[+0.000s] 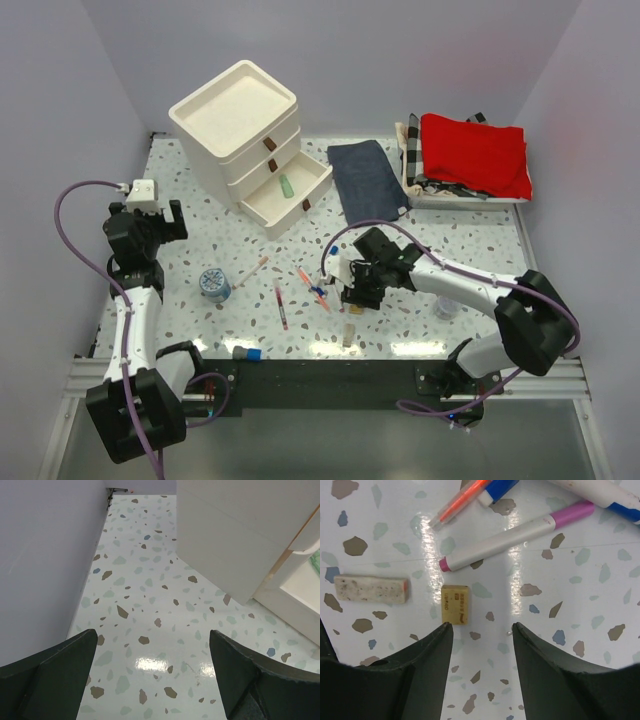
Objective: Sort the stationery into containers
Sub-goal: Pick up the stationery from the center of the board, then place the stationery in the drawer, then pick up the stationery from the center of the board, then place the stationery in the drawer.
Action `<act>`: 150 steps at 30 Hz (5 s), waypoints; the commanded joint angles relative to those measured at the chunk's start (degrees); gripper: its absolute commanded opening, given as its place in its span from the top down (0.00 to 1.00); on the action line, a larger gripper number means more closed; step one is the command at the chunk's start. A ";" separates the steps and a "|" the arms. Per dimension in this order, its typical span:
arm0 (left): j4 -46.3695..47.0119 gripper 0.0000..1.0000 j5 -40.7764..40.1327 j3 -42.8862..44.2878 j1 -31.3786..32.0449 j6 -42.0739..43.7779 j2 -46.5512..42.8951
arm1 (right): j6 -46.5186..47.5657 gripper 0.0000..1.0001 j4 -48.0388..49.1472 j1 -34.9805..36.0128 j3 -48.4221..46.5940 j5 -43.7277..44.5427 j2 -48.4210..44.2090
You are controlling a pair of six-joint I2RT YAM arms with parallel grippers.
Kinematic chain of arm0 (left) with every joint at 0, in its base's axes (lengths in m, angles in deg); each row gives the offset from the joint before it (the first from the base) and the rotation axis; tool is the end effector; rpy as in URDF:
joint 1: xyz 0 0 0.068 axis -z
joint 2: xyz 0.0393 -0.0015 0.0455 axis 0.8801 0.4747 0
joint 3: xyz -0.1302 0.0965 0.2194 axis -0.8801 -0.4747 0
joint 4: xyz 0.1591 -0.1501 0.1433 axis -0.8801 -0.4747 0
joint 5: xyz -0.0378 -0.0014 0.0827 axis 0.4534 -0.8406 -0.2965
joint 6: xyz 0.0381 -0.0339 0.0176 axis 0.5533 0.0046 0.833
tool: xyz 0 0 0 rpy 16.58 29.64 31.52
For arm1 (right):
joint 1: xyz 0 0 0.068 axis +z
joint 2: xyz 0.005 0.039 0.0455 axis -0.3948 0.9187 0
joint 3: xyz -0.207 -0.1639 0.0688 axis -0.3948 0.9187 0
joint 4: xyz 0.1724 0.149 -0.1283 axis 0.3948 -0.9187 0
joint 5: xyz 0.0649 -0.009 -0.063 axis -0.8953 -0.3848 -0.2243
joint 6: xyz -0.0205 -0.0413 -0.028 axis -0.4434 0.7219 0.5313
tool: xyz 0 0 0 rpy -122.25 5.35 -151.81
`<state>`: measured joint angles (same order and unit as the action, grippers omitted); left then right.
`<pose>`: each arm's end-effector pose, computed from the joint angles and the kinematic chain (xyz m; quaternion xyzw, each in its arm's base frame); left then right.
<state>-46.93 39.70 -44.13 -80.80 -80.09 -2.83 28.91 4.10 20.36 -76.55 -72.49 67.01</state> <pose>0.2083 0.0654 0.2668 -0.0490 0.7930 0.0509 0.6052 0.1873 0.1915 0.1877 -0.6534 0.7098 0.1426 0.2212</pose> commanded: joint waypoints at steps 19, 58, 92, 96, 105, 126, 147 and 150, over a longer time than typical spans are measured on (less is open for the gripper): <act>2.06 0.01 0.66 -0.23 -0.38 2.10 0.75 | -3.33 0.46 3.46 5.42 -2.44 1.20 8.06; -4.62 0.01 1.10 13.21 -1.34 -0.36 10.42 | -6.40 0.89 14.88 -3.45 -68.09 3.05 45.24; 5.31 0.01 5.23 4.17 -0.29 -0.54 6.56 | 83.93 0.50 -34.66 -1.35 -16.15 -14.53 7.36; 5.22 0.01 5.23 2.32 0.06 -0.45 4.28 | 90.97 0.52 -36.88 1.20 -15.71 -15.14 8.51; 2.94 0.01 4.09 1.53 0.15 0.16 0.49 | 90.46 0.54 -32.49 5.86 -12.20 -15.67 10.62; -1.28 0.01 0.04 0.56 1.65 1.22 -3.20 | 85.89 0.76 -34.15 12.02 -19.65 -13.48 23.71; -9.46 0.05 2.68 13.21 1.65 0.69 4.53 | 18.67 0.94 -7.37 -3.36 -58.06 -9.44 33.28; -7.09 0.05 3.21 12.34 1.65 -0.01 3.83 | 12.77 0.94 -0.78 -3.36 -60.79 -5.93 36.62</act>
<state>-57.25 41.12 -33.64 -79.46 -78.69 1.72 60.10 -8.53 16.82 -133.53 -83.55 99.84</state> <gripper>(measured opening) 0.955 0.169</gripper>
